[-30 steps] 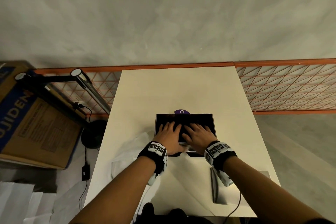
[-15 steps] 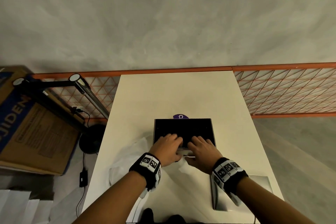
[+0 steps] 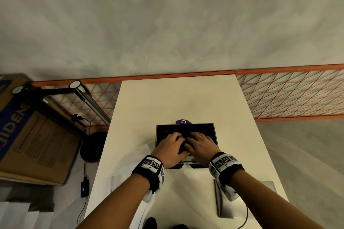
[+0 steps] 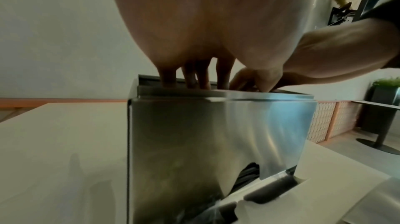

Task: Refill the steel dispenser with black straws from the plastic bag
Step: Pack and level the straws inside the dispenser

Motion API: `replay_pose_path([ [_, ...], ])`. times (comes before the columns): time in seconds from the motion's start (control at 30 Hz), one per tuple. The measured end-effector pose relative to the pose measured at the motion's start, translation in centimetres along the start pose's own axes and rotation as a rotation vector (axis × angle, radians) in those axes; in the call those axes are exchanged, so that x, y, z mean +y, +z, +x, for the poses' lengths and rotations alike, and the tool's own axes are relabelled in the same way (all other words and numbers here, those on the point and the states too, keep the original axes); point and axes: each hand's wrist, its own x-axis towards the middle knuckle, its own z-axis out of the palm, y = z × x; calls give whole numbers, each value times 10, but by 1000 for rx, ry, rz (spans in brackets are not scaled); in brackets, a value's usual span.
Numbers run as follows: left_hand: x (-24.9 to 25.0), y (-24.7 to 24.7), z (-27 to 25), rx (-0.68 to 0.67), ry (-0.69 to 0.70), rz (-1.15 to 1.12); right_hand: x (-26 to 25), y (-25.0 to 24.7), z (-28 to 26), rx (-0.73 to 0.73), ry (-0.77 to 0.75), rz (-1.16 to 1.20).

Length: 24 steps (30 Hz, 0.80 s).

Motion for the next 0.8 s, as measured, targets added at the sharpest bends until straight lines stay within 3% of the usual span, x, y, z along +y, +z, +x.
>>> replay_pose_path([
  [0.1, -1, 6, -7, -114, -39, -71, -3, 10, -10, -87, -114, -127],
  [0.17, -3, 6, -16, -127, -23, -80, -6, 9, -17, -59, -68, -64],
  [0.27, -13, -5, -25, 64, -37, -93, 5, -3, -21, 246, 110, 179],
  [0.33, -20, -21, -26, 233, -164, -59, 20, -15, -24, 428, 276, 212],
  [0.37, -24, -29, -25, 260, -282, -52, 28, -22, -26, 418, 404, 236],
  [0.43, -32, -40, -21, 140, -505, -33, 41, -35, -28, 213, 644, 294],
  [0.5, -38, -40, -18, -48, -570, 15, 46, -39, -26, -80, 697, 314],
  [0.57, -40, -33, -16, -134, -570, 4, 44, -36, -23, -200, 657, 394],
  [0.67, -43, -34, -1, -140, -586, -86, 46, -45, -7, -195, 641, 475],
  [0.8, -32, -51, 7, -27, -557, -32, 47, -67, 4, -60, 612, 326],
])
